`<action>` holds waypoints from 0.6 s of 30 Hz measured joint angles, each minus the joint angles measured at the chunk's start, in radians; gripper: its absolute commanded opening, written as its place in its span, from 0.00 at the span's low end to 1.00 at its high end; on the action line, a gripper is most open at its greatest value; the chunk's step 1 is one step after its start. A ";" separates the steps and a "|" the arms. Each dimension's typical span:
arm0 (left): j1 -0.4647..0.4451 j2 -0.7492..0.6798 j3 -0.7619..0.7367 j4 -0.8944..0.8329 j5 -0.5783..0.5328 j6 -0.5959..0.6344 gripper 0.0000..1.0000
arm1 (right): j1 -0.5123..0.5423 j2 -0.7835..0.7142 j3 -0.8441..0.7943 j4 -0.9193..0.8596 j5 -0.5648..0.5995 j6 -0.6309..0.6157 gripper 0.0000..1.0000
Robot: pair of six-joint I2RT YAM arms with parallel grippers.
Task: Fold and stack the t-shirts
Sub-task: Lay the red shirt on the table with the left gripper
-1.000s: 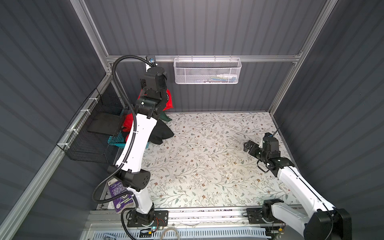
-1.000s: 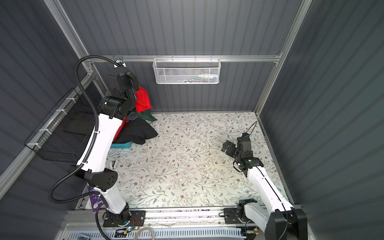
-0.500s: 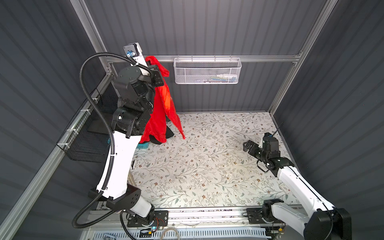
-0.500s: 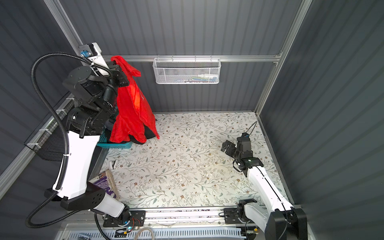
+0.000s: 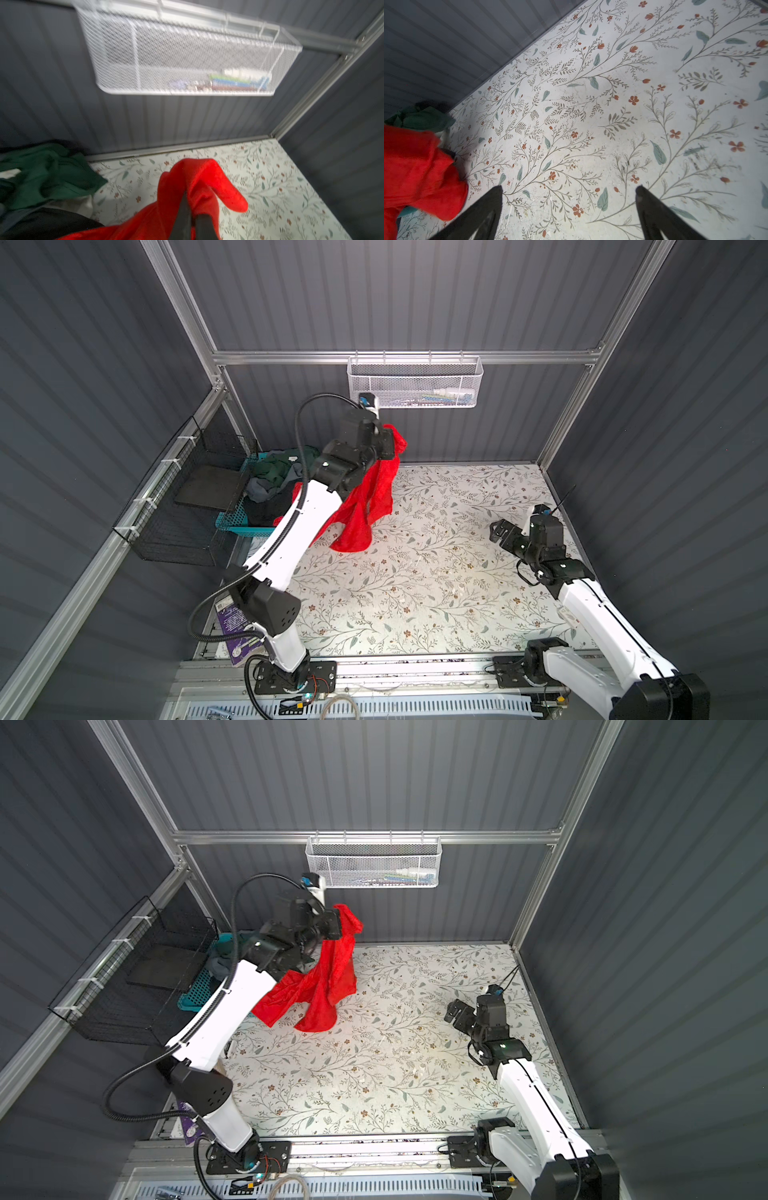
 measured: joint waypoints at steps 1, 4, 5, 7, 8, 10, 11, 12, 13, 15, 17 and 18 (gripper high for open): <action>-0.019 0.026 0.000 0.000 0.006 -0.006 0.00 | 0.000 -0.003 0.000 -0.002 0.002 0.000 0.99; -0.093 0.104 0.005 -0.001 0.018 -0.018 0.00 | 0.000 -0.013 -0.007 -0.005 0.004 0.001 0.99; -0.118 0.130 0.019 -0.010 0.019 -0.019 0.00 | 0.000 -0.015 -0.012 -0.005 0.005 0.004 0.99; -0.171 0.195 0.069 -0.026 0.027 -0.019 0.00 | 0.000 -0.018 -0.021 -0.008 0.006 0.008 0.99; -0.191 0.225 0.099 -0.034 0.035 -0.019 0.00 | 0.000 -0.020 -0.025 -0.013 0.006 0.009 0.99; -0.223 0.277 0.154 -0.047 0.050 -0.020 0.00 | 0.000 -0.027 -0.031 -0.023 0.010 0.012 0.99; -0.240 0.296 0.173 -0.053 0.060 -0.022 0.00 | 0.000 -0.034 -0.033 -0.031 0.014 0.014 0.99; -0.250 0.304 0.180 -0.057 0.066 -0.024 0.03 | 0.000 -0.043 -0.036 -0.035 0.021 0.015 0.99; -0.256 0.305 0.180 -0.061 0.069 -0.024 0.26 | -0.001 -0.053 -0.037 -0.041 0.026 0.015 0.99; -0.256 0.304 0.181 -0.066 0.071 -0.019 0.76 | -0.001 -0.084 -0.042 -0.050 0.035 0.015 0.99; -0.249 0.304 0.187 -0.068 0.066 -0.014 0.93 | -0.002 -0.111 -0.048 -0.050 0.040 0.015 0.99; -0.246 0.303 0.188 -0.071 0.057 -0.010 1.00 | -0.002 -0.122 -0.051 -0.051 0.040 0.014 0.99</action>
